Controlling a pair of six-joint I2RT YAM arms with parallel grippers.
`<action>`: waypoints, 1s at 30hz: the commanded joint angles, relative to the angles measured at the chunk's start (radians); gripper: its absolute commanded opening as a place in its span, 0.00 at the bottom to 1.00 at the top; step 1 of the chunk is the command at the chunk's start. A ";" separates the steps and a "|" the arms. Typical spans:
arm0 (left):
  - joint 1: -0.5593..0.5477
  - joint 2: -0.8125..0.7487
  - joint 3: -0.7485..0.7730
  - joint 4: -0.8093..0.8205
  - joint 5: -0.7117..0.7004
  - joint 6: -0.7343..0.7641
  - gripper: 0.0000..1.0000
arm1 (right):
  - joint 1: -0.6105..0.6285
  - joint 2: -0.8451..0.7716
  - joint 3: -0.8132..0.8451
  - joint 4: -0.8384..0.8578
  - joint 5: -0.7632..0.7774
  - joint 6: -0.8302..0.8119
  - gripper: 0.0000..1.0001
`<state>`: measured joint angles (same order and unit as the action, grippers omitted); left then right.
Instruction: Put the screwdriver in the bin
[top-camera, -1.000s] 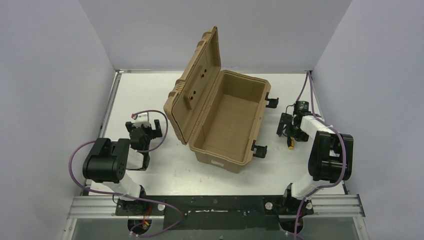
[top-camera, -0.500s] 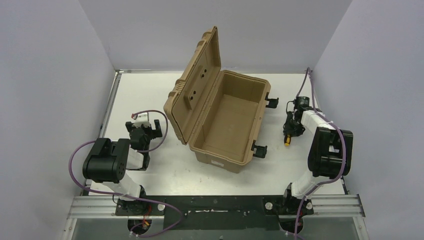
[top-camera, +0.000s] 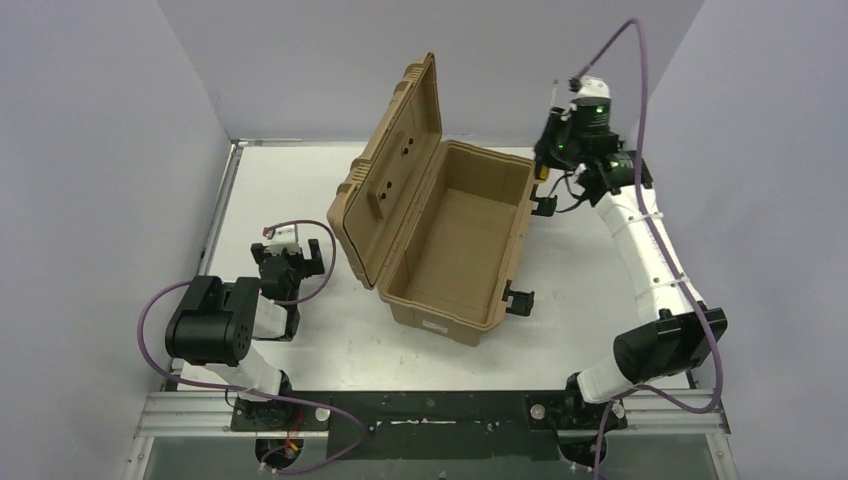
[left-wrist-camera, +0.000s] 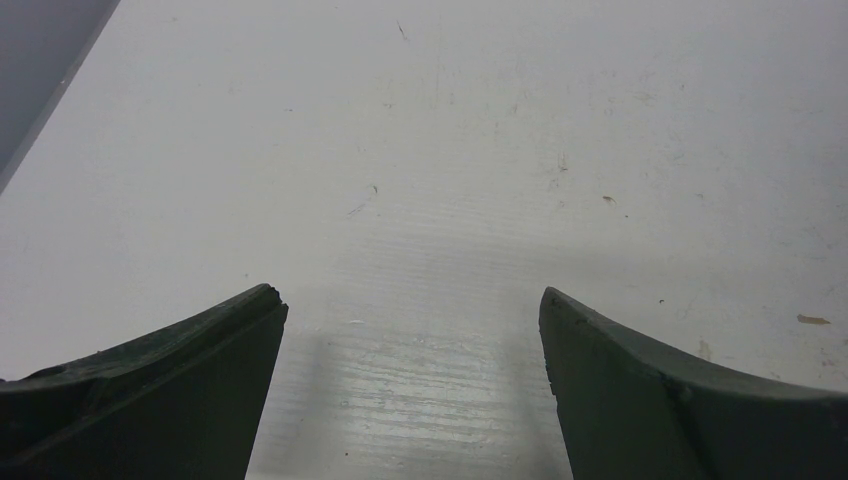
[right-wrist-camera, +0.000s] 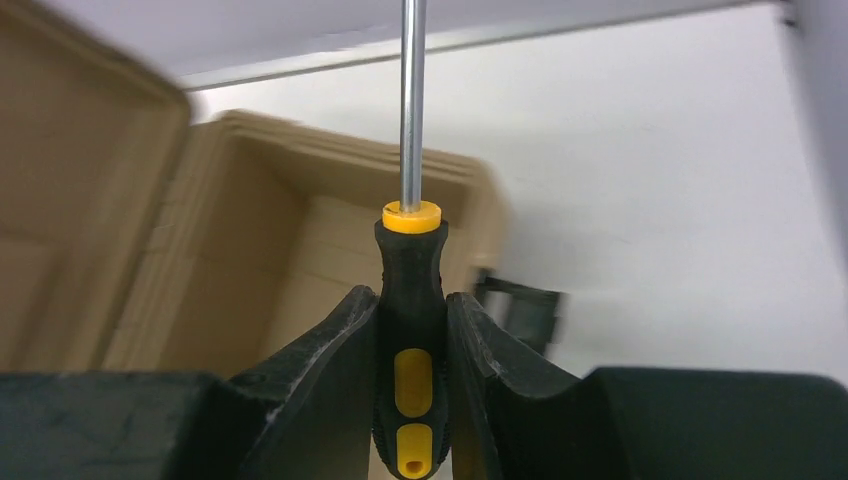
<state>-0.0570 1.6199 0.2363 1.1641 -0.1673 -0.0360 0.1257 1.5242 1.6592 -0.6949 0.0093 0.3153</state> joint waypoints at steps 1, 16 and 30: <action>-0.001 -0.002 0.017 0.058 0.008 0.009 0.97 | 0.211 0.022 0.050 -0.011 0.062 0.127 0.00; -0.001 -0.002 0.017 0.056 0.008 0.008 0.97 | 0.468 0.201 -0.302 0.179 0.003 0.287 0.00; -0.001 -0.003 0.017 0.054 0.008 0.008 0.97 | 0.478 0.355 -0.383 0.244 0.024 0.280 0.07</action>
<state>-0.0570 1.6199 0.2363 1.1641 -0.1673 -0.0360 0.6037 1.8725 1.2652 -0.5205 0.0002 0.5873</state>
